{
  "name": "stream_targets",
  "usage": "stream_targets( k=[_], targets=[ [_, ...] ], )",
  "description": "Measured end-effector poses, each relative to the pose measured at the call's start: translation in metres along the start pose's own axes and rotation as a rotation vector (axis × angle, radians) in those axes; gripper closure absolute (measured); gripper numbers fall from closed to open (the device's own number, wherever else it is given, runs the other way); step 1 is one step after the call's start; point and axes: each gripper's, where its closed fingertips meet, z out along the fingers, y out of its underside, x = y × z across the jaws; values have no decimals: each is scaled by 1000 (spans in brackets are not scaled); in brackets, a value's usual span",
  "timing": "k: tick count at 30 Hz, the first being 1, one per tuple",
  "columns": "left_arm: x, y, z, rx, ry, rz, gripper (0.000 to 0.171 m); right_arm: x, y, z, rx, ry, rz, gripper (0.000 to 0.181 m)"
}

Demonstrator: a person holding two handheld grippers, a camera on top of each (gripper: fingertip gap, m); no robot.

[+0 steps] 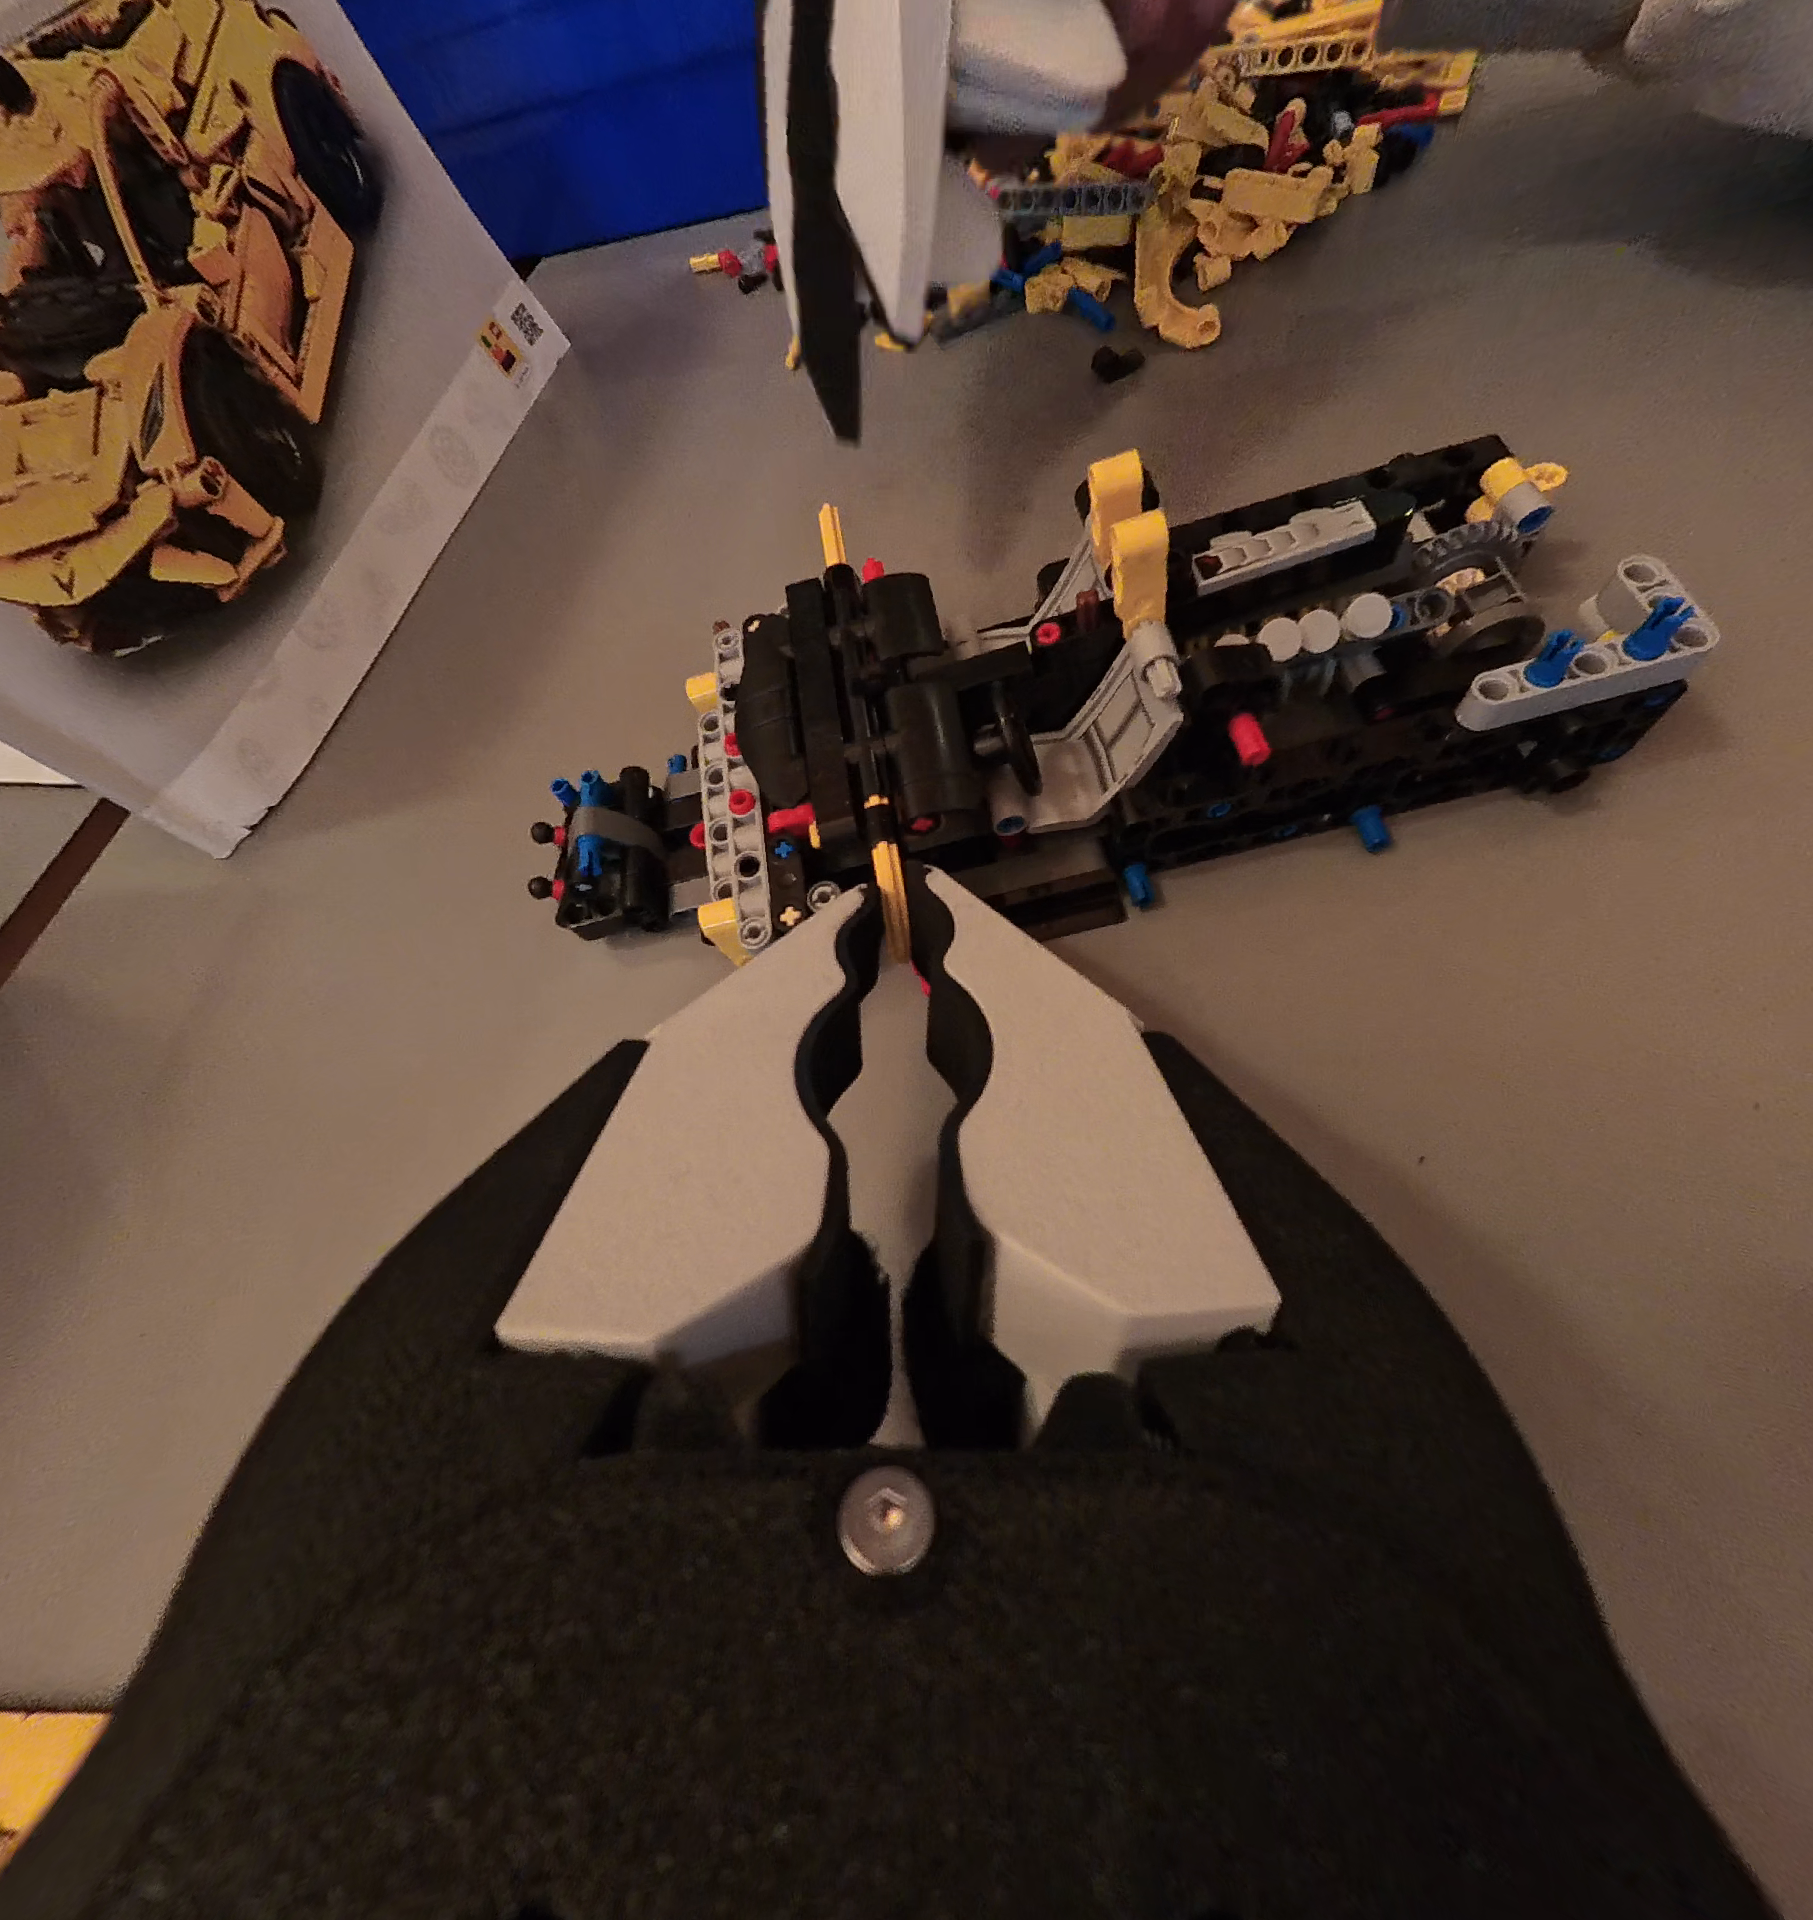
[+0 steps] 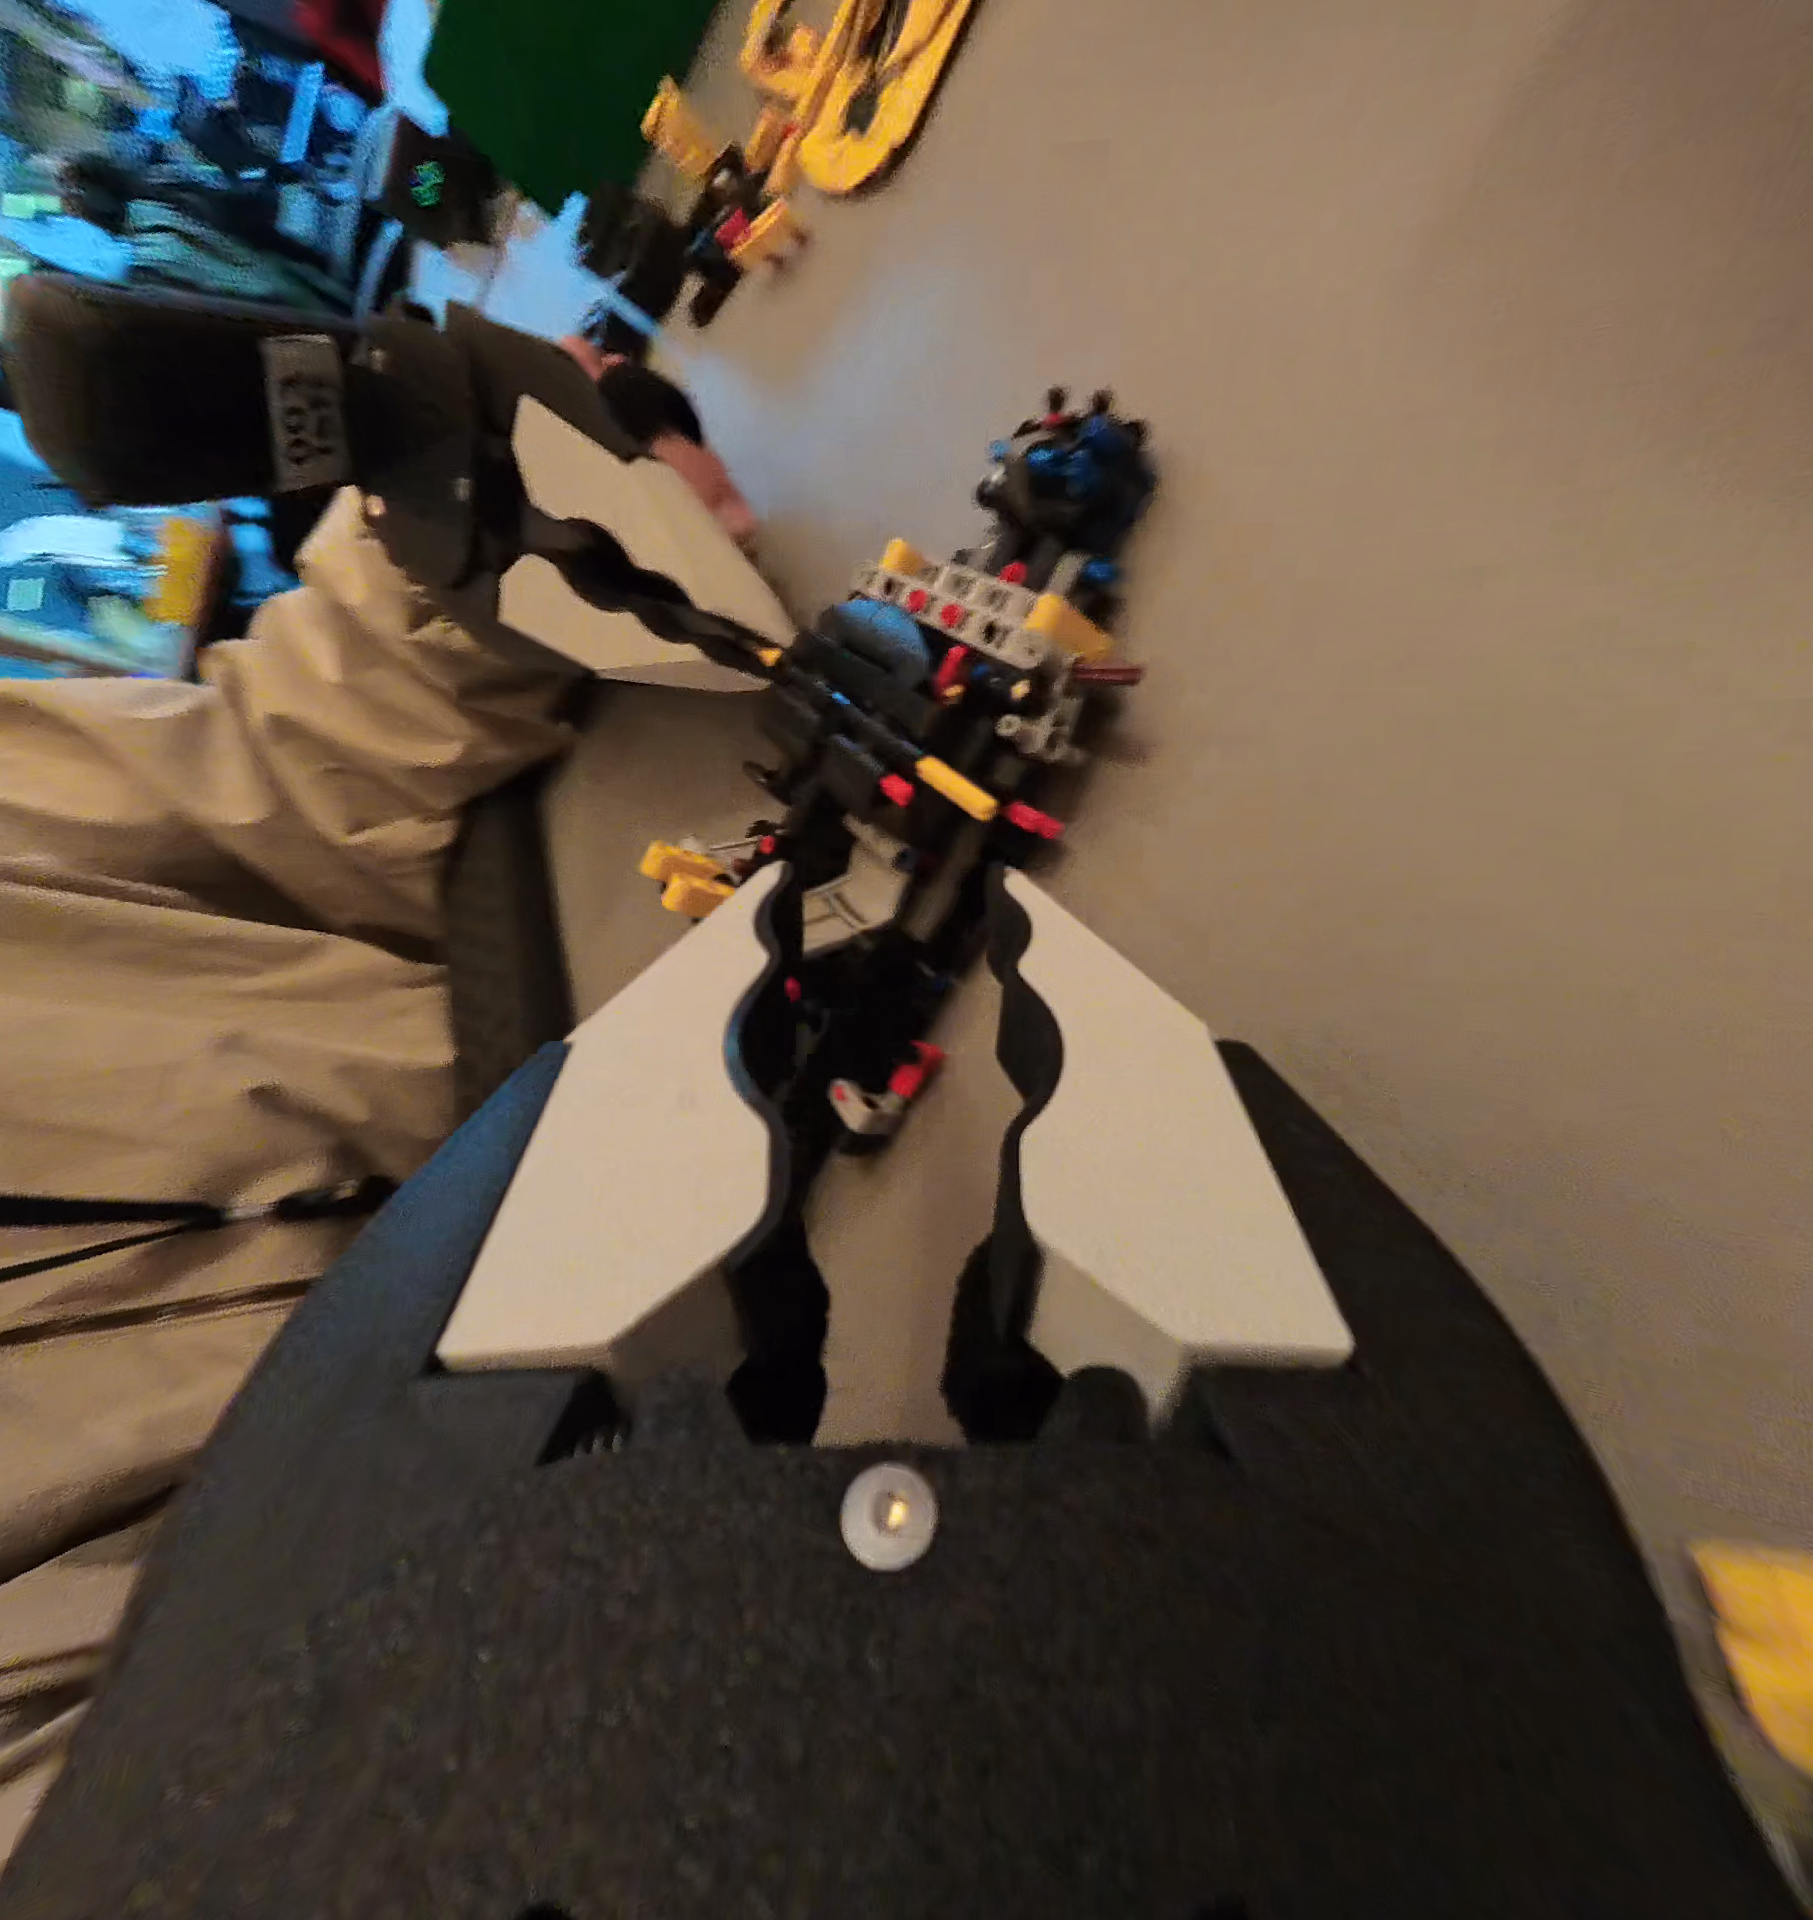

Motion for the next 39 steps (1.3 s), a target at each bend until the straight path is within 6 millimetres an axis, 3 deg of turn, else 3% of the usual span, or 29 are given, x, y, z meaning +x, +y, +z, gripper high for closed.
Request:
stream_targets(
  k=[5,10,13,15,18,22,25,28,35,39],
  targets=[
    [-1,0,-1,-1,-14,8,167,-8,3,35,-37,-205,200,151],
    [-13,5,-6,-30,-93,-78,166,-1,-1,38,43,-242,337,156],
    [-21,-5,-24,43,-117,-397,148,10,-6,24,117,-119,299,155],
    [-19,-13,-31,144,-83,-711,147,21,-16,18,169,3,177,149],
    [-3,-17,-25,246,96,-1107,153,14,-31,29,181,51,-88,143],
    [-5,-13,-16,350,204,-1440,151,16,-45,39,221,177,-389,137],
    [-14,-5,-12,366,130,-1520,153,3,-53,49,275,182,-564,134],
    [-9,-7,-2,320,138,-1506,153,-5,-50,60,241,185,-676,133],
    [-18,-7,6,356,94,-1563,162,-1,-36,74,151,142,-617,134],
    [-20,-8,7,375,79,-1568,164,2,-34,69,140,120,-591,140]
  ],
)
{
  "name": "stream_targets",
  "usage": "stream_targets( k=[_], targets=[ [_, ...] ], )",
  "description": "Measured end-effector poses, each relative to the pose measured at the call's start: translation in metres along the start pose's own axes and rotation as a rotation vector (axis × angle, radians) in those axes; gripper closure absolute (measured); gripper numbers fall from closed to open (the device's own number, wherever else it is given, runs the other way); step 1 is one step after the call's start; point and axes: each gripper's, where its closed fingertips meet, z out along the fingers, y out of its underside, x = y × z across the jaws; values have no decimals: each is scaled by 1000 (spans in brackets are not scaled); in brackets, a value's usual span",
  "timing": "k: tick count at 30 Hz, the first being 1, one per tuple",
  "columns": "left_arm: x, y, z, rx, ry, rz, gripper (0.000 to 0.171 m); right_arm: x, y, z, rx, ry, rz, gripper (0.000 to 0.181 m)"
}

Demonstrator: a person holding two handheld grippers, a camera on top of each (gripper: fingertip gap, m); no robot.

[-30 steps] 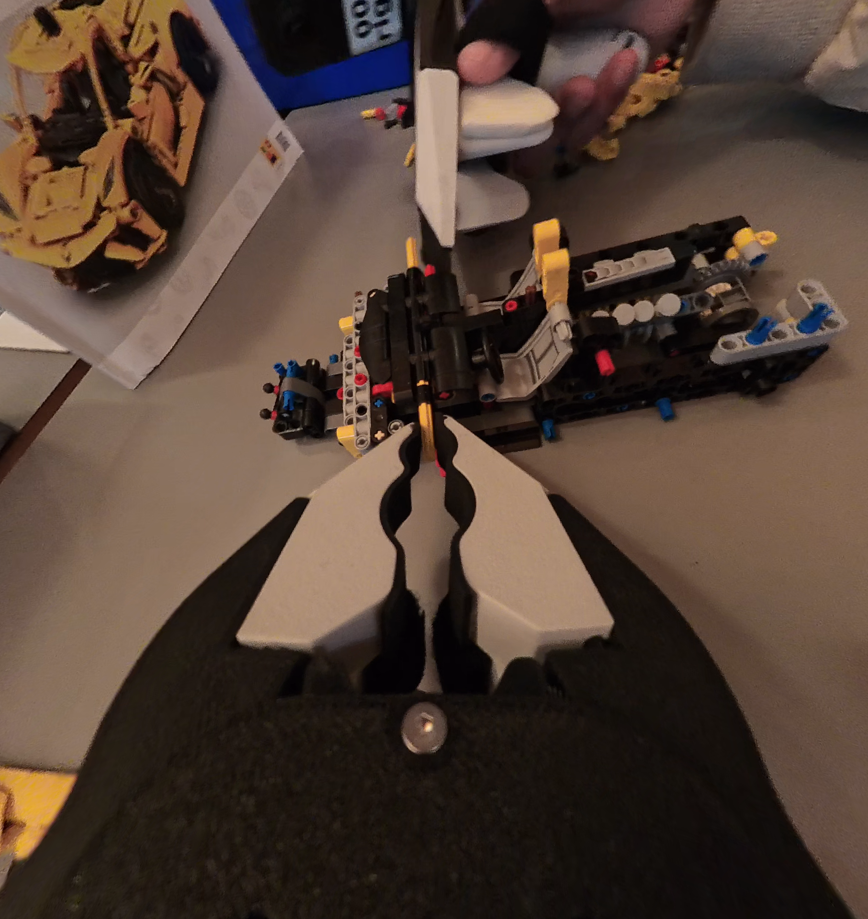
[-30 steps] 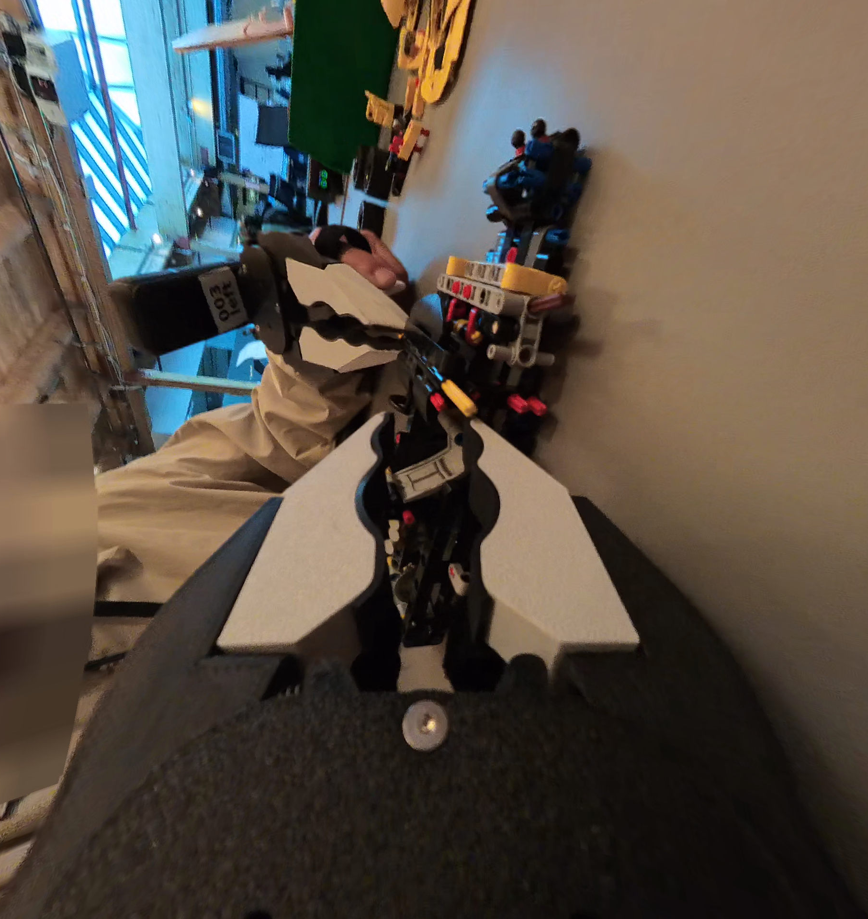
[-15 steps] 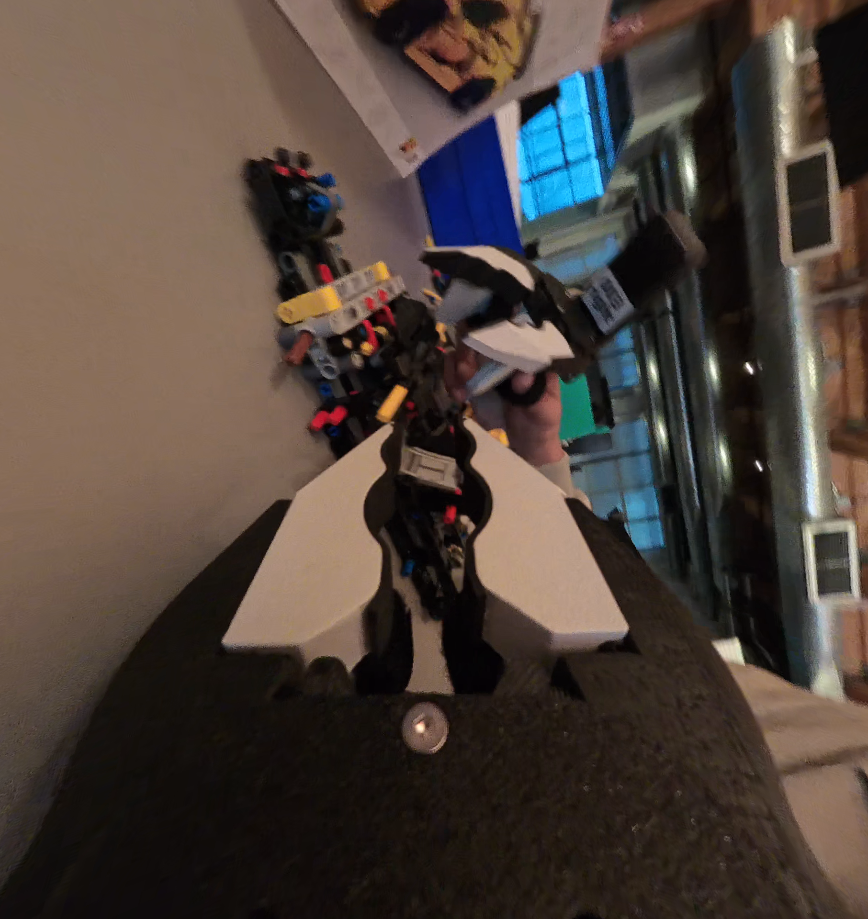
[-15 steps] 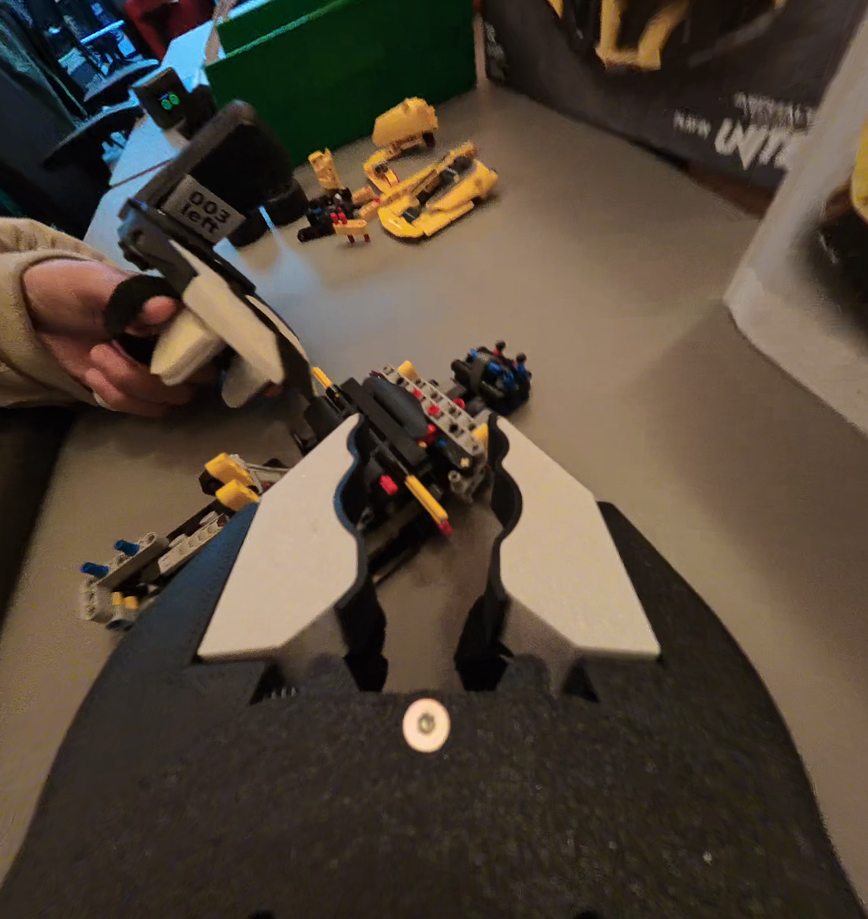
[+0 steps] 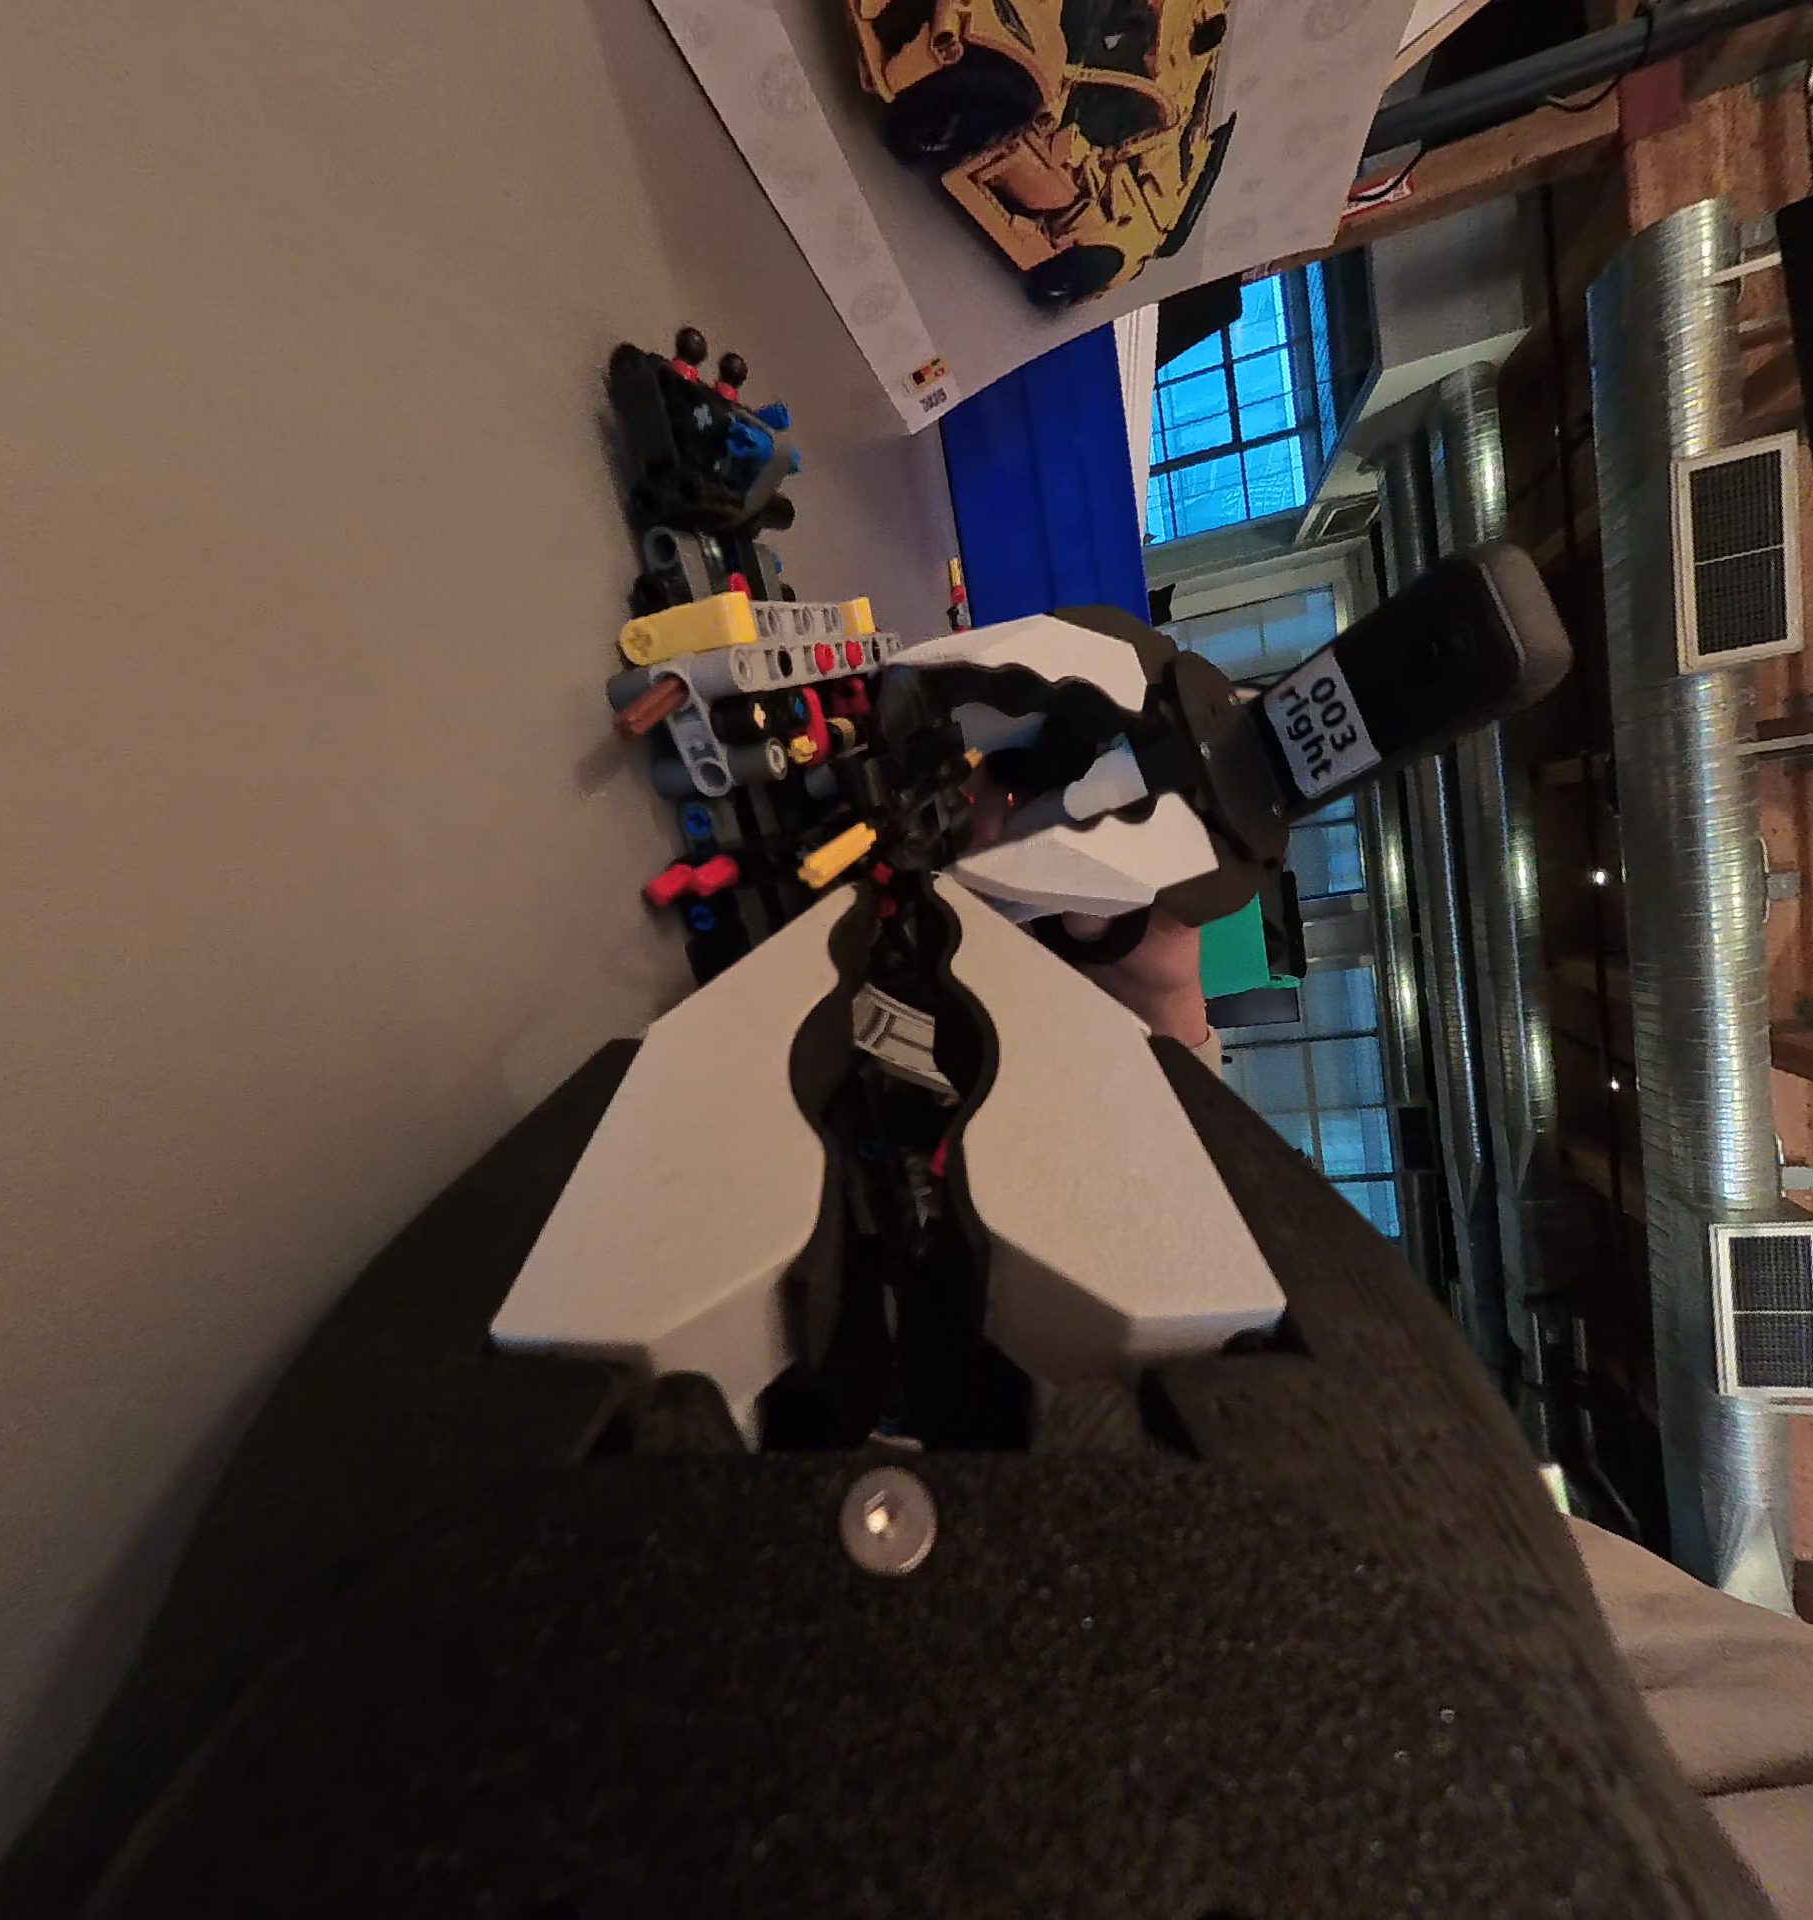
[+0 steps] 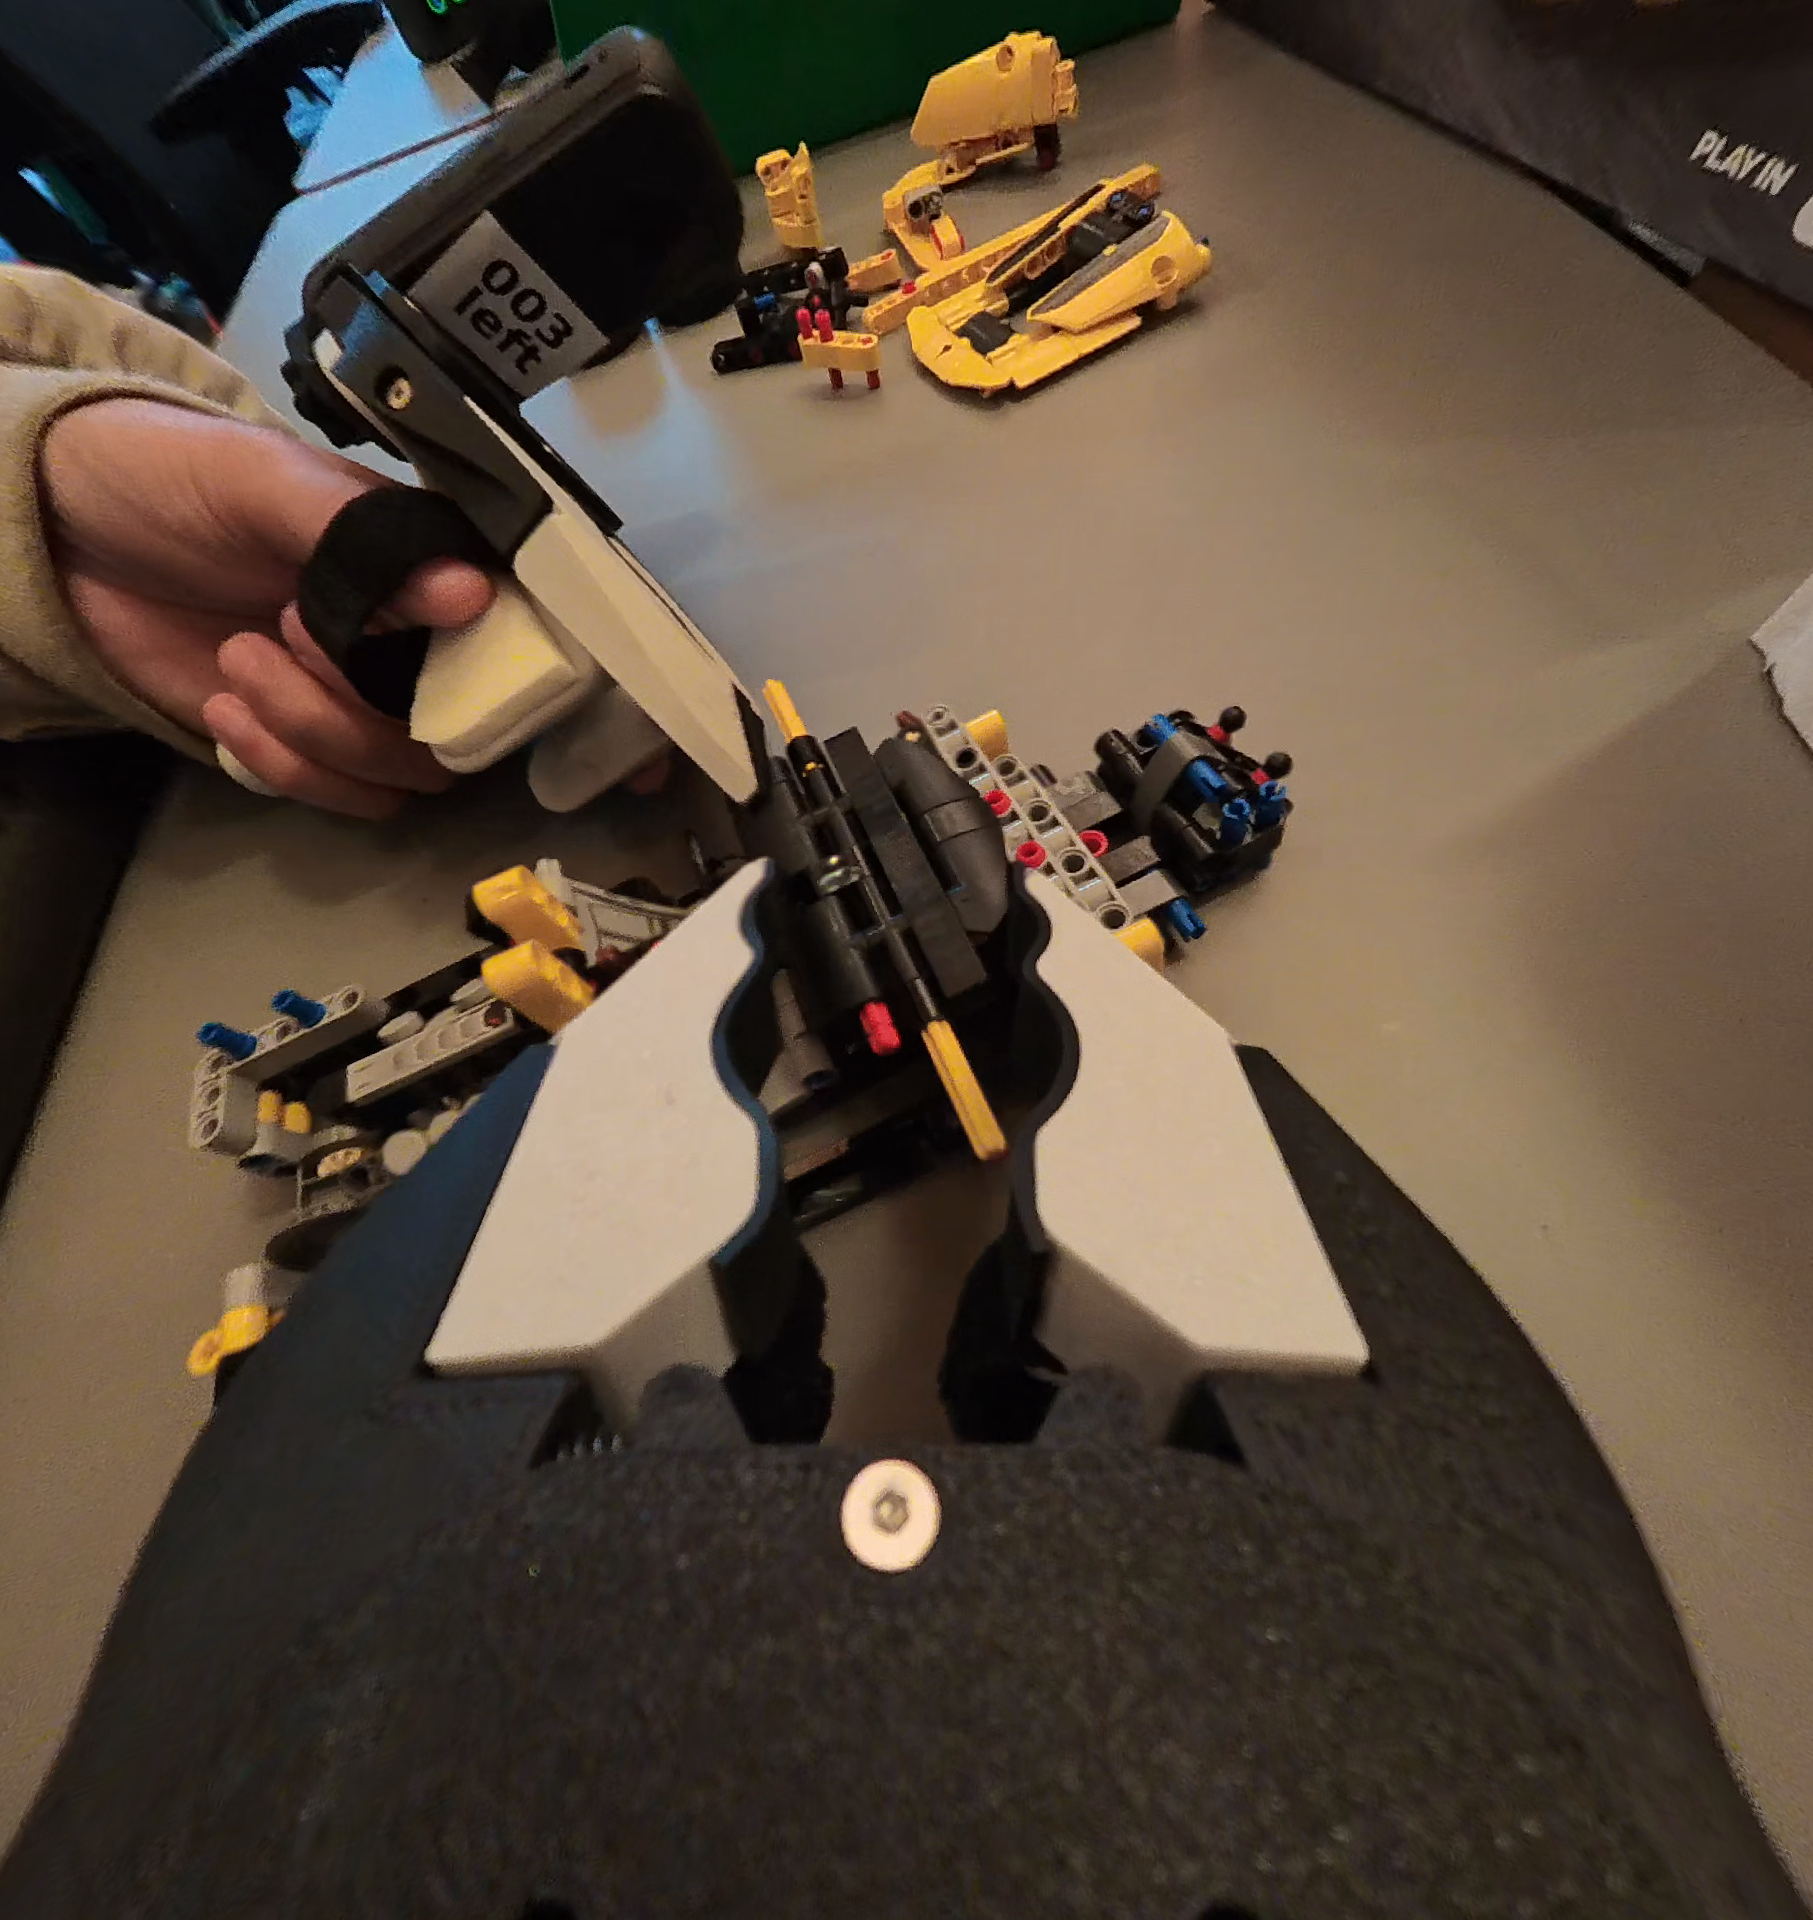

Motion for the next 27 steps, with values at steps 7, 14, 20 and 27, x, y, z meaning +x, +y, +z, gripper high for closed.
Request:
stream_targets(
  k=[7,14,20,27],
  targets=[
    [1,2,-10,-13,48,-50,170,-5,1,6,-8,-22,-19,144],
    [1,10,-19,-70,63,-48,170,-14,1,10,-16,-81,-22,145],
    [-1,8,-30,-55,67,-62,170,-19,2,9,-19,-138,31,159],
    [-2,9,-36,-54,54,-36,170,-26,1,12,-19,-146,38,160]
  ],
)
